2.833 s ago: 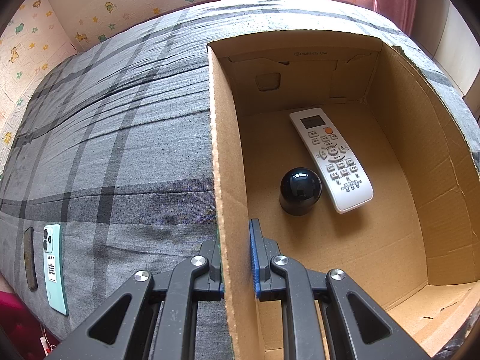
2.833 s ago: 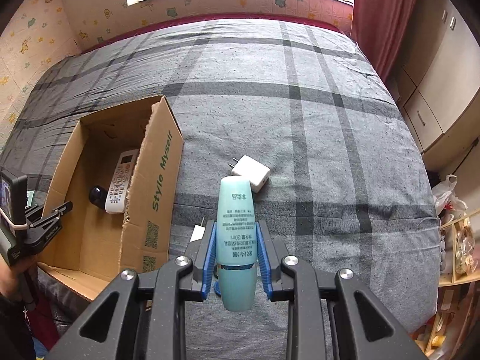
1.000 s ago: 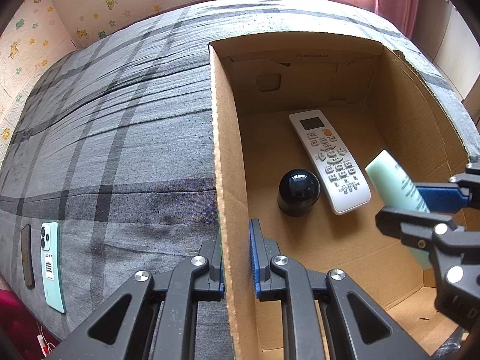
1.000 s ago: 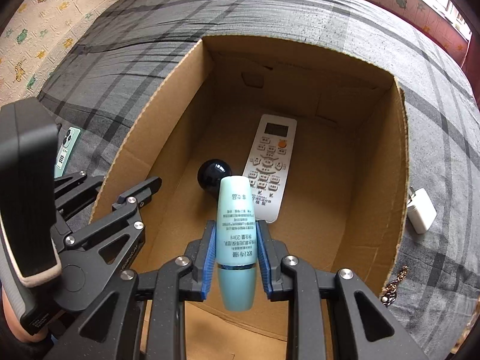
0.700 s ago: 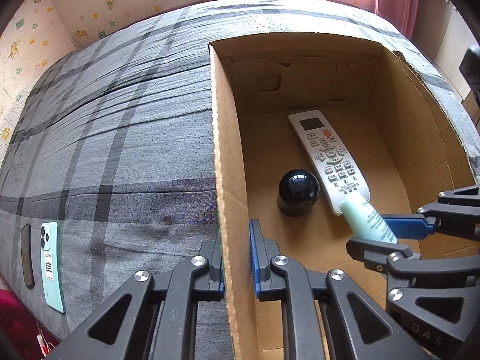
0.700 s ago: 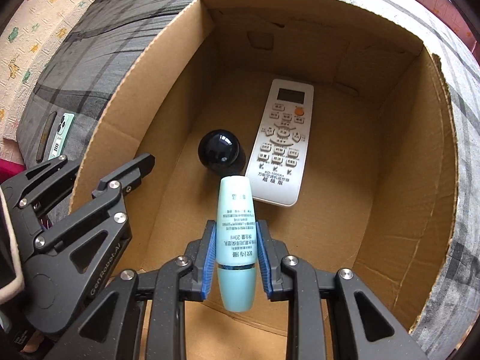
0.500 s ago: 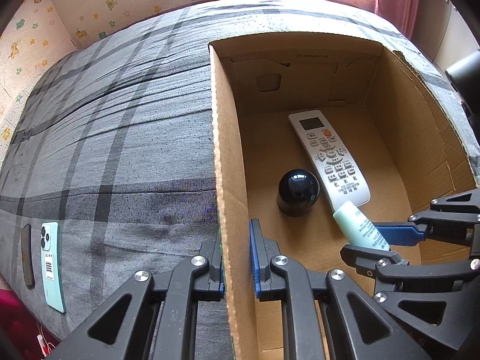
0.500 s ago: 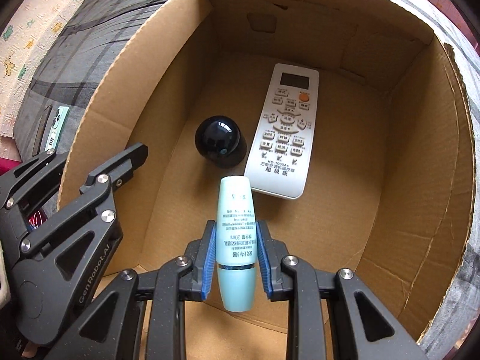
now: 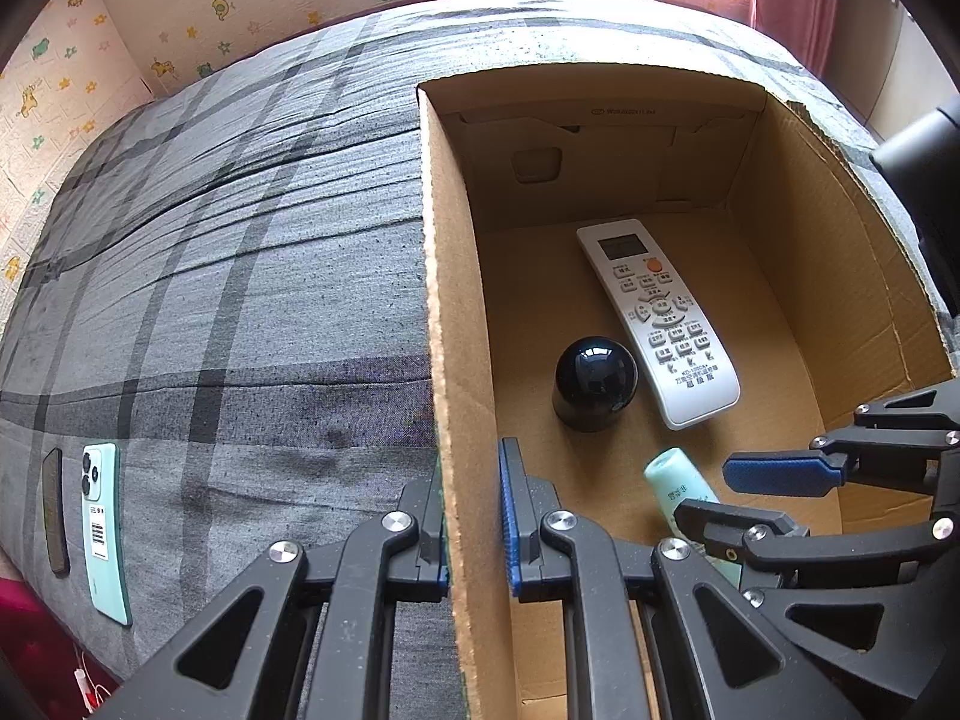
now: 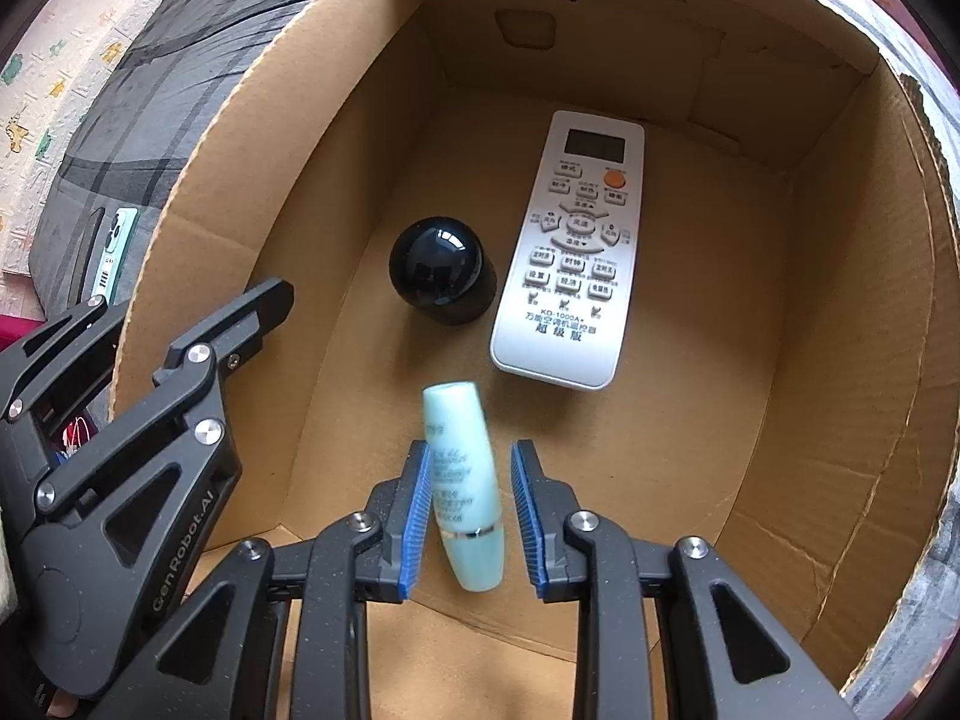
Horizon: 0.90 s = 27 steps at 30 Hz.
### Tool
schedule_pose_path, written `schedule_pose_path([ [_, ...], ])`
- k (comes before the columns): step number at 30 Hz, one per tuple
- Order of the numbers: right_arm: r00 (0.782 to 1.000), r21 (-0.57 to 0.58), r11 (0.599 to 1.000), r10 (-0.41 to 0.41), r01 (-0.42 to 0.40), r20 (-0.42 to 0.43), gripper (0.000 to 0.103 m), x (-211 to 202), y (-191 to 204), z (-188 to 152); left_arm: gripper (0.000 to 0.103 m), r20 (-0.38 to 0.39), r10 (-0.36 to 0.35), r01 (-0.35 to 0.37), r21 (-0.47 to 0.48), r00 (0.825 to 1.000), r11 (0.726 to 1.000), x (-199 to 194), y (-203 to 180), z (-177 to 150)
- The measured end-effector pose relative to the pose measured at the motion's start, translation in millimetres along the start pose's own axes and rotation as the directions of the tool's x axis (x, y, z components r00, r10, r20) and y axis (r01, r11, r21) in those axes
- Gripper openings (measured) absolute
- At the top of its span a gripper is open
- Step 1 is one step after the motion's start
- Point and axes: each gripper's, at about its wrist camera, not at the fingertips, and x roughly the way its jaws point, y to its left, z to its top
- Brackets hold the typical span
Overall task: Organize rigid objects
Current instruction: 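Lower the tube into the box and open the right tool, then withdraw the right tool toward the large white charger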
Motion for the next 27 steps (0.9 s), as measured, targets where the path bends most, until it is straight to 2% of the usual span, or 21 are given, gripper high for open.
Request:
schedule_pose_path([
  [7, 0.998, -0.012, 1.0, -0.022, 0.023, 0.055, 0.048, -16, -2, -4, 0.014, -0.002, 0.001, -0.001, -0.001, 1.0, 1.0, 0, 0, 1],
  [15, 0.99, -0.035, 0.997, -0.062, 0.066, 0.123, 0.052, -41, 3, -16, 0.014, -0.002, 0.002, -0.002, -0.001, 1.0, 1.0, 0, 0, 1],
  [18, 0.985, -0.051, 0.995, -0.075, 0.083, 0.153, 0.056, -56, 9, -20, 0.014, -0.002, 0.004, -0.004, 0.001, 1.0, 1.0, 0, 0, 1],
  [20, 0.981, -0.066, 0.993, -0.089, 0.102, 0.175, 0.066, -64, 12, -23, 0.014, -0.002, 0.004, -0.004, 0.001, 1.0, 1.0, 0, 0, 1],
  [27, 0.967, -0.075, 0.989, -0.105, 0.125, 0.231, 0.079, -93, 5, -31, 0.014, -0.004, 0.008, -0.008, 0.004, 1.0, 1.0, 0, -1, 1],
])
